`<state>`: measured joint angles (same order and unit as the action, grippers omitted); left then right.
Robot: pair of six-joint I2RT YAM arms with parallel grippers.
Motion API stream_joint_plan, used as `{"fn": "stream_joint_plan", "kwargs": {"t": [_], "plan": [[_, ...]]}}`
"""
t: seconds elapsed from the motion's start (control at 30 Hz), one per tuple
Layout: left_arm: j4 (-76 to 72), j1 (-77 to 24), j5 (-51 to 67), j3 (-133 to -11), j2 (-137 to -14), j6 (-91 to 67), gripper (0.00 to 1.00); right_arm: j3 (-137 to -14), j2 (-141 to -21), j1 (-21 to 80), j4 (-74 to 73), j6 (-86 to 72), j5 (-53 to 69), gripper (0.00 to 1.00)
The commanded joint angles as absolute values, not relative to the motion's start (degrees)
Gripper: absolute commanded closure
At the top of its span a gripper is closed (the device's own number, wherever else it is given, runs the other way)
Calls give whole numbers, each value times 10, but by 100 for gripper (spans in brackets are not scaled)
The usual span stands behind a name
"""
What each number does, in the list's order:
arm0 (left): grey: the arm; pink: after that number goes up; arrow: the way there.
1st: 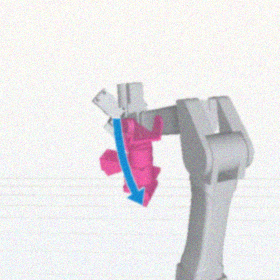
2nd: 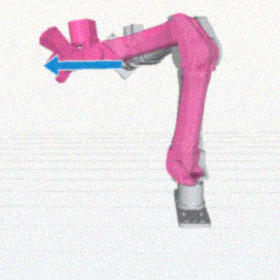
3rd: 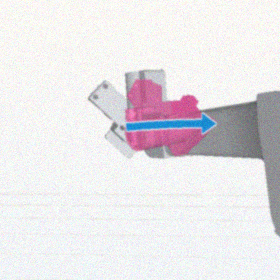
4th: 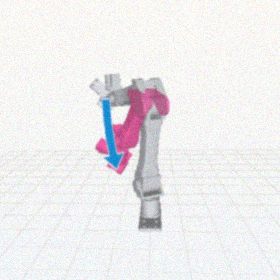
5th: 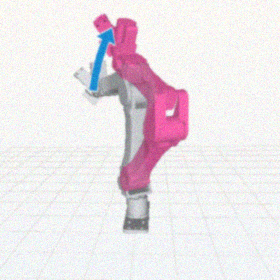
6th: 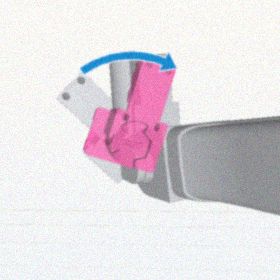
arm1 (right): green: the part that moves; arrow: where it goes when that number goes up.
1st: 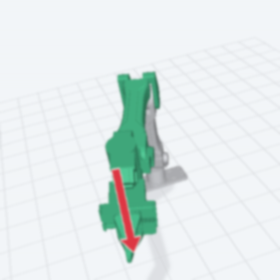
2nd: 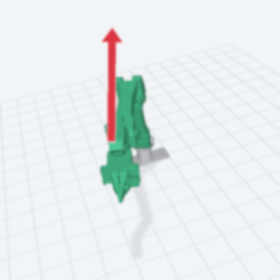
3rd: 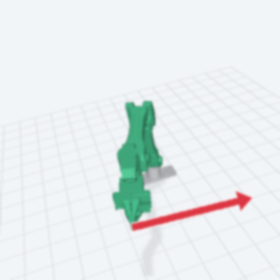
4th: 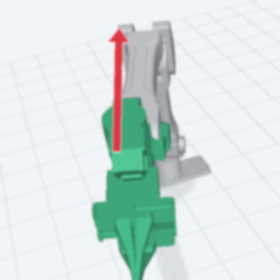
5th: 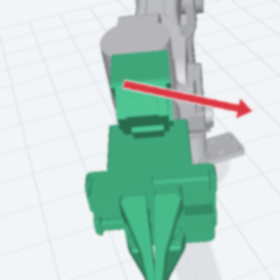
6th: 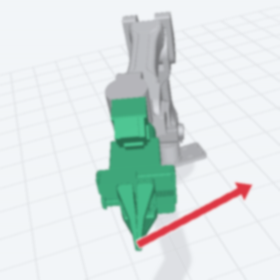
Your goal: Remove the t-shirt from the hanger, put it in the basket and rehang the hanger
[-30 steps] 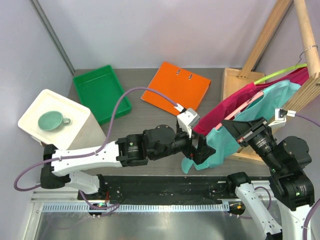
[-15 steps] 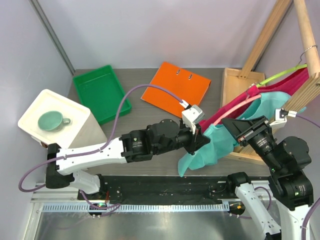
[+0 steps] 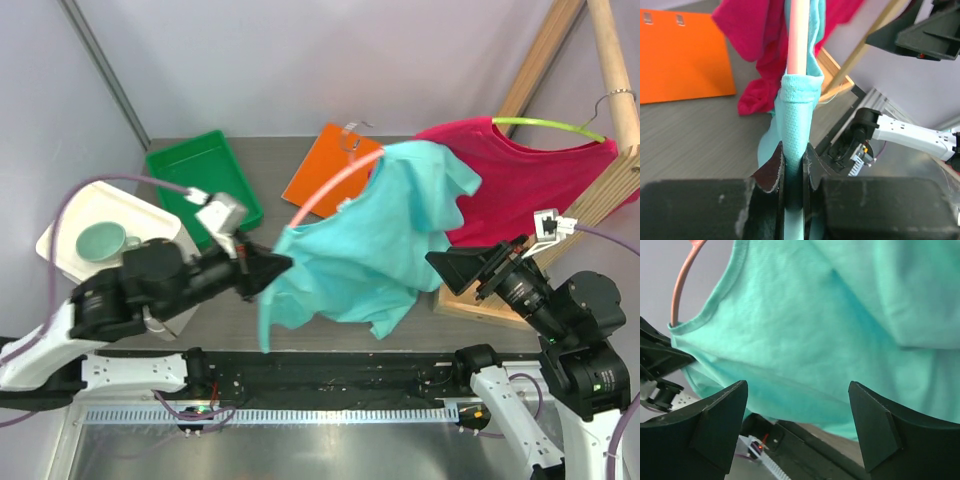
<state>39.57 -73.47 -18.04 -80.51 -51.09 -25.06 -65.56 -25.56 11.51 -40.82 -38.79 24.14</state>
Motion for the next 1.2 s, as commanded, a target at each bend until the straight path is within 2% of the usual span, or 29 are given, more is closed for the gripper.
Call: {"fn": "stream_joint_plan", "kwargs": {"t": [0.0, 0.13, 0.3, 0.43, 0.53, 0.7, 0.93, 1.17], "plan": [[483, -733, -270, -834, -447, -269, 100, -715, -299, 117, -369, -227, 267, 12], [548, -732, -290, -869, -427, -289, 100, -763, -352, 117, -361, -196, 285, 13], [589, -732, -309, -908, -430, -276, 100, -749, -369, 116, -311, -234, 347, 14], [528, -733, -234, -865, -452, -260, 100, -717, -369, 117, -265, -259, 374, 15], [463, -732, -177, -825, -490, -267, 100, -723, -376, 116, -303, -223, 317, 16], [390, -733, -99, -807, -550, -288, 100, -731, -403, 117, -322, -210, 335, 19], [356, -731, -51, -822, -608, -315, 100, -736, -409, 117, -326, -192, 347, 21], [325, -731, -33, -814, -619, -330, 100, -684, -392, 116, -315, -194, 331, 29]]}}
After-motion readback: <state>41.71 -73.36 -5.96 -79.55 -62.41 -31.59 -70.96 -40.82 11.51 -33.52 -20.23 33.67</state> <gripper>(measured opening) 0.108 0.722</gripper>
